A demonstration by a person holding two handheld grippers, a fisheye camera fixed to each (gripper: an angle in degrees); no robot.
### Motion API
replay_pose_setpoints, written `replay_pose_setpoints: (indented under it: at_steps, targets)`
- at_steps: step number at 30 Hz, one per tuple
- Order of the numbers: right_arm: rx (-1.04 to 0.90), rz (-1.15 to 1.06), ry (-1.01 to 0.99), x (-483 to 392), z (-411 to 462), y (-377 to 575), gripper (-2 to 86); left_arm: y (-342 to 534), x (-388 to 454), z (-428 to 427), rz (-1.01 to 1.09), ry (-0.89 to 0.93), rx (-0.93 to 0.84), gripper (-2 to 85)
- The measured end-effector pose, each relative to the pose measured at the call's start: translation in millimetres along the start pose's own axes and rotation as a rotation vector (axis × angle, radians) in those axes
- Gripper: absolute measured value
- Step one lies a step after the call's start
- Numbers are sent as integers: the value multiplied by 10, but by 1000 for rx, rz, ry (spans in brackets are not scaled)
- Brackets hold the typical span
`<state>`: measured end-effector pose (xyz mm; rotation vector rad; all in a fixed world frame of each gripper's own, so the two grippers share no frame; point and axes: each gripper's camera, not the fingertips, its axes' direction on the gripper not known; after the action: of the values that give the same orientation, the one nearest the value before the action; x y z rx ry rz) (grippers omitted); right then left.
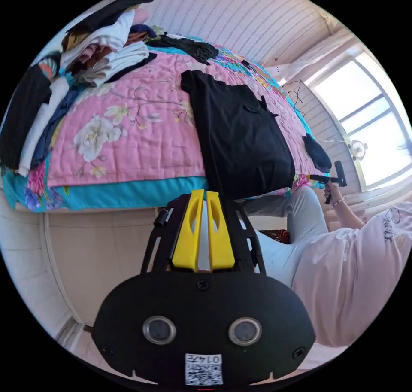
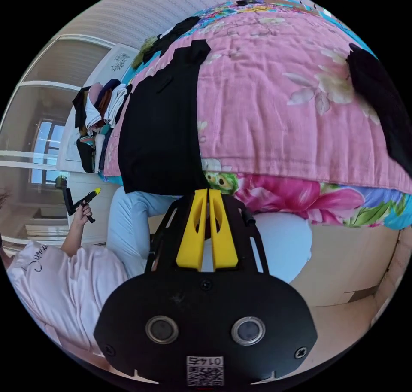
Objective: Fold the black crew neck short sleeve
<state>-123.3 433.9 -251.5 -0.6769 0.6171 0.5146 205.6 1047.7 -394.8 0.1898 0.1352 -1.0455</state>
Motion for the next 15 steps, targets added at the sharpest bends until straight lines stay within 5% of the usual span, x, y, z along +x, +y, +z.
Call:
replay_pose_setpoints:
  at_steps: [8, 15]
  targets:
    - [228, -143, 47, -418, 54, -1587, 70, -2630, 889, 1131, 427, 100, 100, 3]
    - [238, -49, -41, -450, 337, -2529, 94, -4404, 2074, 2732, 549, 210, -61, 68]
